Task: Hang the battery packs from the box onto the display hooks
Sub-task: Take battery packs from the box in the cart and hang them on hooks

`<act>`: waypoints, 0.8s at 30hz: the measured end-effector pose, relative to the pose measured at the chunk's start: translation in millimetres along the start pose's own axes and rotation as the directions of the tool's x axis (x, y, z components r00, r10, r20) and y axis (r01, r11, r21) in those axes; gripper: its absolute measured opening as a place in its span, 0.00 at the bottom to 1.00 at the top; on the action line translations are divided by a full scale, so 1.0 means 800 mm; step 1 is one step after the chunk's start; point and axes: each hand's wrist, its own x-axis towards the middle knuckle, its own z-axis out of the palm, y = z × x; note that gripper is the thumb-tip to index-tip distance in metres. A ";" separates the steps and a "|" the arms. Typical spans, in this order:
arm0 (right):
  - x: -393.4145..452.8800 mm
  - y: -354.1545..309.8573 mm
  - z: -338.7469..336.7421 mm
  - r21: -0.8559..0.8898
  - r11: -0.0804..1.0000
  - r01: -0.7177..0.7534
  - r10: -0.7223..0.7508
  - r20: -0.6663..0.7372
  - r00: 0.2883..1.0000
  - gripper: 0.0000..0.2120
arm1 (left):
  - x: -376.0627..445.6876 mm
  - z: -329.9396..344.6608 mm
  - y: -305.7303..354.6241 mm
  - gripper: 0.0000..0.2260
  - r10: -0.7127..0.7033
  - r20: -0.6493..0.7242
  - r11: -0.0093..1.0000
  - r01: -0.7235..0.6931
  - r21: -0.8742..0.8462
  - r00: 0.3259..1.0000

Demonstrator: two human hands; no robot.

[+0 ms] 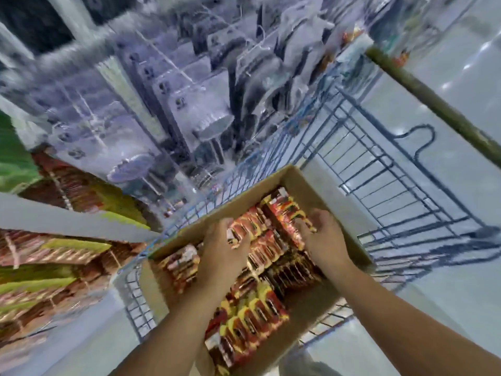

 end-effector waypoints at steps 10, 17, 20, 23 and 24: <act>0.082 0.058 0.092 -0.336 0.942 0.005 0.009 0.038 0.999 0.25 | 0.108 0.139 -0.039 0.26 0.031 0.049 0.942 -0.046 0.332 0.998; 0.085 0.073 0.113 -0.525 0.851 0.015 0.003 0.034 0.999 0.34 | 0.115 0.171 -0.056 0.34 0.092 0.057 0.865 -0.108 0.490 0.994; 0.086 0.076 0.114 -0.572 0.820 0.019 0.011 0.049 0.999 0.40 | 0.114 0.170 -0.060 0.39 0.102 0.067 0.831 -0.122 0.542 0.993; 0.083 0.078 0.115 -0.651 0.759 0.021 -0.003 0.029 1.000 0.37 | 0.113 0.167 -0.064 0.38 0.119 0.086 0.788 -0.147 0.599 0.989; 0.081 0.077 0.116 -0.670 0.742 0.019 -0.007 0.021 1.000 0.35 | 0.114 0.165 -0.065 0.38 0.105 0.099 0.779 -0.144 0.611 0.990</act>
